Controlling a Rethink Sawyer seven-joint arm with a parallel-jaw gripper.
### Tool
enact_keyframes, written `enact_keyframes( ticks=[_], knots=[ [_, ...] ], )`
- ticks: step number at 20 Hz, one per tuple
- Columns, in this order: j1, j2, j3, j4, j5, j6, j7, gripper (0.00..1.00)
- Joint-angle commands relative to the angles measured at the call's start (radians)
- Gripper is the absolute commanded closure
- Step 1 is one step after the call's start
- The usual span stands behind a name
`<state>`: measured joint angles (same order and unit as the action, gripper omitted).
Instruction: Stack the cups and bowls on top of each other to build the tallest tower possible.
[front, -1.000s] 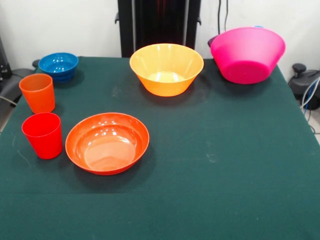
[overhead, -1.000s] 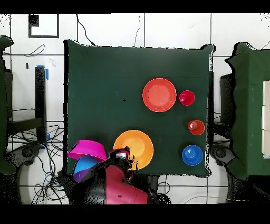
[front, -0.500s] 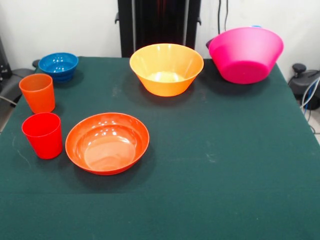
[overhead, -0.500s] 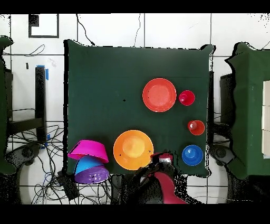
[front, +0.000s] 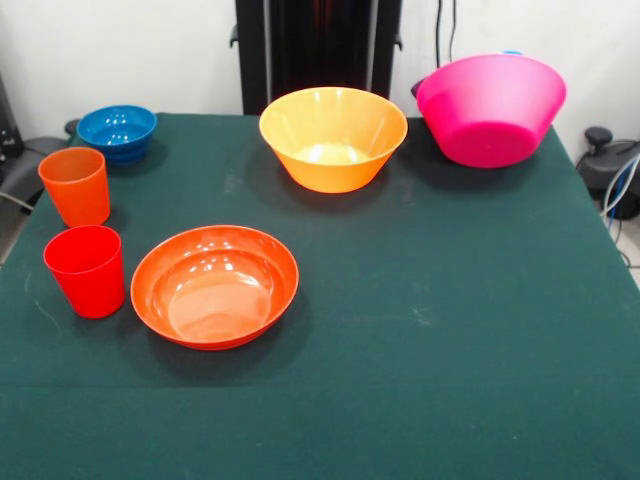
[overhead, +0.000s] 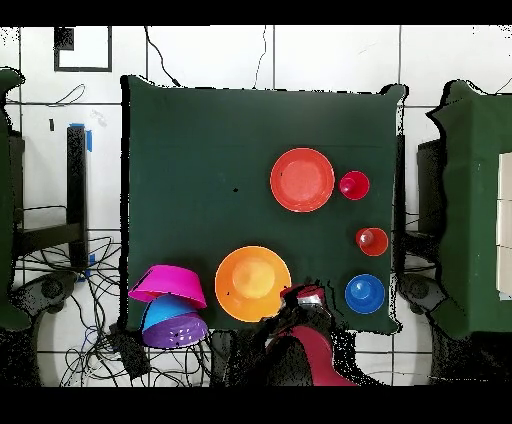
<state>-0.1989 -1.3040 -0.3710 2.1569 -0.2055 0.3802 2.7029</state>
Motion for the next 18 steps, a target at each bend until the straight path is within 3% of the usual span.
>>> enact_keyframes(
  ticks=[1,5,7,9,12,18],
  knots=[
    [-0.121,-0.034,0.269,0.233,-0.035,-0.146,-0.206,0.00],
    [-0.330,-0.085,0.552,0.369,-0.015,-0.304,-0.165,0.00],
    [-0.393,-0.087,0.678,0.403,-0.015,-0.344,-0.100,0.00],
    [-0.420,-0.079,0.751,0.409,-0.040,-0.373,-0.038,0.00],
    [-0.433,-0.072,0.798,0.405,-0.061,-0.394,0.013,0.00],
    [-0.499,-0.055,0.944,0.436,-0.054,-0.461,0.106,0.00]
  ],
)
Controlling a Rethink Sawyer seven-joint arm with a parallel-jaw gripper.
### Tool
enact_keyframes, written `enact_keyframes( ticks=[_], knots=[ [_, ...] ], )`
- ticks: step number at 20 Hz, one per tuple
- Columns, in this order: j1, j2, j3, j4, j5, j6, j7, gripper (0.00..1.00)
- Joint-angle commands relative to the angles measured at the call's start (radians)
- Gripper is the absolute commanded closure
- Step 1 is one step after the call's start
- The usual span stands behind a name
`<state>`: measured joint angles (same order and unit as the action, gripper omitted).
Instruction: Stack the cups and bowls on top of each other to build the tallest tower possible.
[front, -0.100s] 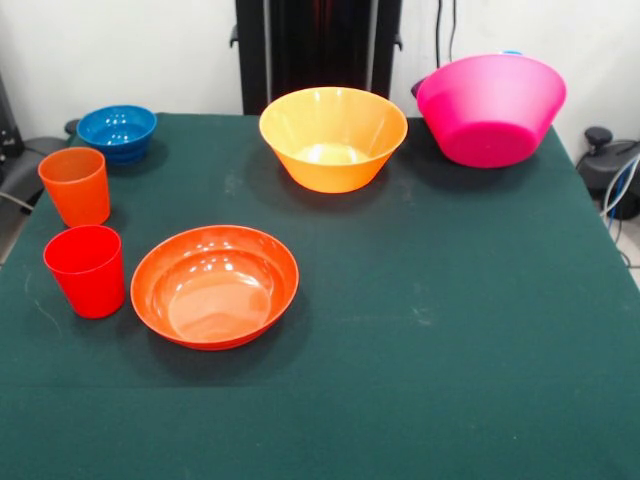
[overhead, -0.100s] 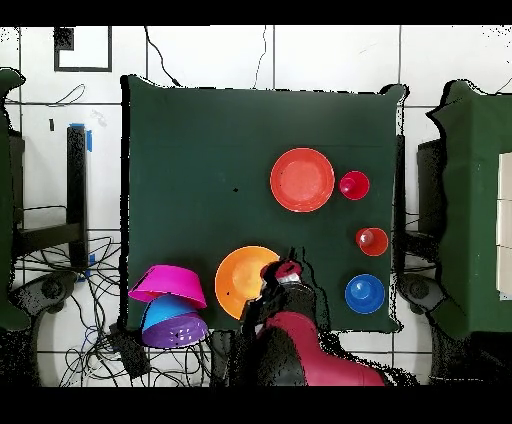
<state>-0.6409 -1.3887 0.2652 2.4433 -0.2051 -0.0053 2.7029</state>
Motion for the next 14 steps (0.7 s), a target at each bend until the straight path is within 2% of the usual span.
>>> enact_keyframes(
  ticks=[1,3,6,9,14],
  knots=[
    [-0.072,0.031,0.335,0.158,-0.050,-0.087,0.123,0.00],
    [-0.101,0.035,0.390,0.175,-0.042,-0.109,0.158,0.00],
    [-0.087,0.034,0.410,0.196,-0.016,-0.127,0.186,0.00],
    [-0.045,0.072,0.377,0.201,-0.025,-0.217,0.212,0.00],
    [0.010,0.150,0.317,0.191,-0.028,-0.331,0.197,0.00]
  ],
)
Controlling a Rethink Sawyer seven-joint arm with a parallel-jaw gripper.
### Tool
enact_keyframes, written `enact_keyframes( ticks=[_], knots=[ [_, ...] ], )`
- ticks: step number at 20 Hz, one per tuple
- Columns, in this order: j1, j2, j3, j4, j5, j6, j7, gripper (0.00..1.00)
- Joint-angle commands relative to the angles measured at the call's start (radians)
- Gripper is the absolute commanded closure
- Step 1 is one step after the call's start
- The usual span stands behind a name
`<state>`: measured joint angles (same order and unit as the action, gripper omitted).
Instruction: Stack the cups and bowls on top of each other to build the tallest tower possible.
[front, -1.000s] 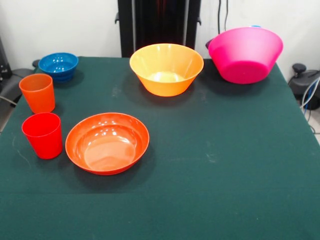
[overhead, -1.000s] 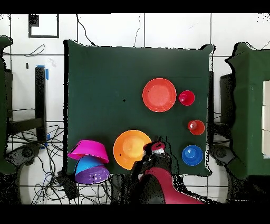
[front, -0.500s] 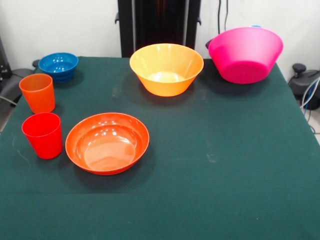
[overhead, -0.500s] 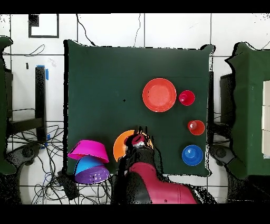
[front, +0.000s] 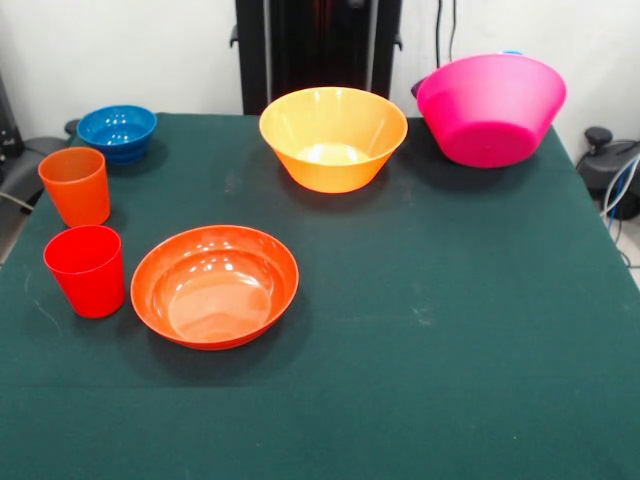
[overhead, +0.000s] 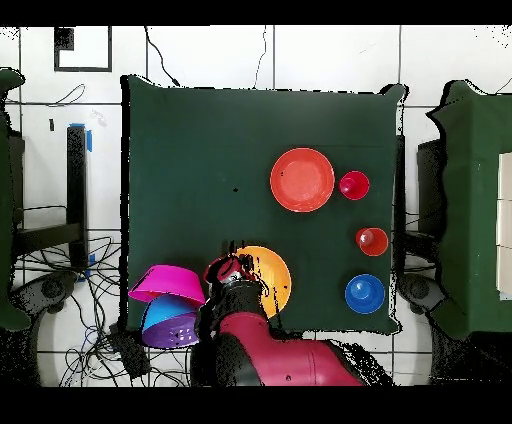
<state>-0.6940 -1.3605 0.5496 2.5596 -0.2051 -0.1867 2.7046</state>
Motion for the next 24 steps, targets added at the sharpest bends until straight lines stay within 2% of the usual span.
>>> enact_keyframes(
  ticks=[1,5,8,14,24],
  knots=[
    [0.075,0.137,0.018,0.071,-0.026,-0.168,0.190,0.00],
    [0.131,0.234,-0.050,0.035,-0.029,-0.285,0.159,0.00],
    [0.138,0.337,-0.076,-0.018,-0.069,-0.376,0.123,0.00],
    [0.215,0.467,-0.140,-0.074,-0.073,-0.509,0.073,0.00],
    [0.275,0.620,-0.208,-0.157,-0.140,-0.658,0.043,0.00]
  ],
)
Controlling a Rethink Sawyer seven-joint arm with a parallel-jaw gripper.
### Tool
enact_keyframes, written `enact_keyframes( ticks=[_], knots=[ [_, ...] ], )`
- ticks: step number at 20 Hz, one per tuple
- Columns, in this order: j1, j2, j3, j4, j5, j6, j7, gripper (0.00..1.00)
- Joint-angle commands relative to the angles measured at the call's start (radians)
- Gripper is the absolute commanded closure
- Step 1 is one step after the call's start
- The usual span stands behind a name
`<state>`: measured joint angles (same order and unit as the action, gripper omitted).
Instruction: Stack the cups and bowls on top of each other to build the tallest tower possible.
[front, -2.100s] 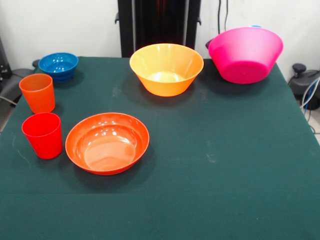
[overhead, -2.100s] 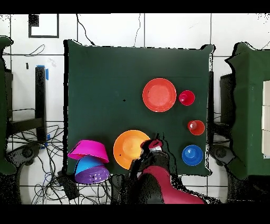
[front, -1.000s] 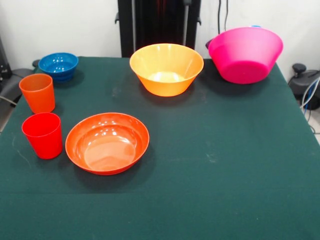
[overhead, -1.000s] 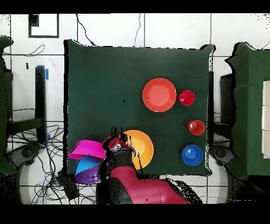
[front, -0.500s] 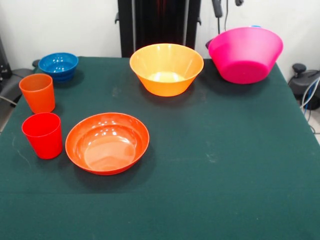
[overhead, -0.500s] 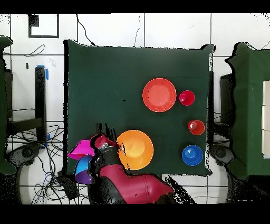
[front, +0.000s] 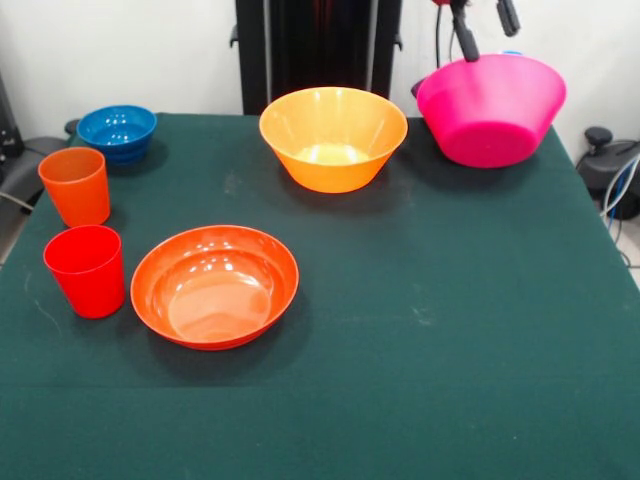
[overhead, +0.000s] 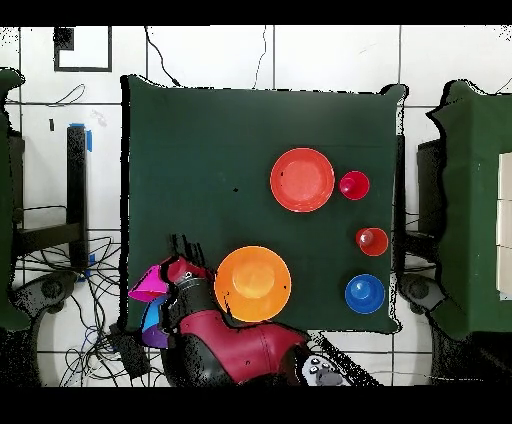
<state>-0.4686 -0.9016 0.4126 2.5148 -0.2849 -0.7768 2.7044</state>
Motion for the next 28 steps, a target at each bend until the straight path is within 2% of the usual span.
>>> enact_keyframes(
  ticks=[1,3,8,15,19,21,23,28],
  knots=[
    [0.059,0.172,-0.080,-0.115,-0.057,-0.078,0.043,0.00],
    [0.066,0.241,-0.115,-0.155,-0.071,-0.127,0.038,0.00],
    [0.067,0.300,-0.159,-0.189,-0.102,-0.143,0.022,0.00],
    [0.053,0.203,-0.247,-0.129,-0.068,0.090,-0.038,0.00],
    [0.077,0.147,-0.282,-0.075,-0.023,0.164,-0.018,0.00],
    [0.081,0.134,-0.287,-0.068,-0.025,0.180,-0.008,0.00],
    [0.071,0.051,-0.277,-0.016,-0.023,0.262,0.013,0.00],
    [0.088,-0.003,-0.298,0.022,0.001,0.338,0.048,0.00]
  ],
)
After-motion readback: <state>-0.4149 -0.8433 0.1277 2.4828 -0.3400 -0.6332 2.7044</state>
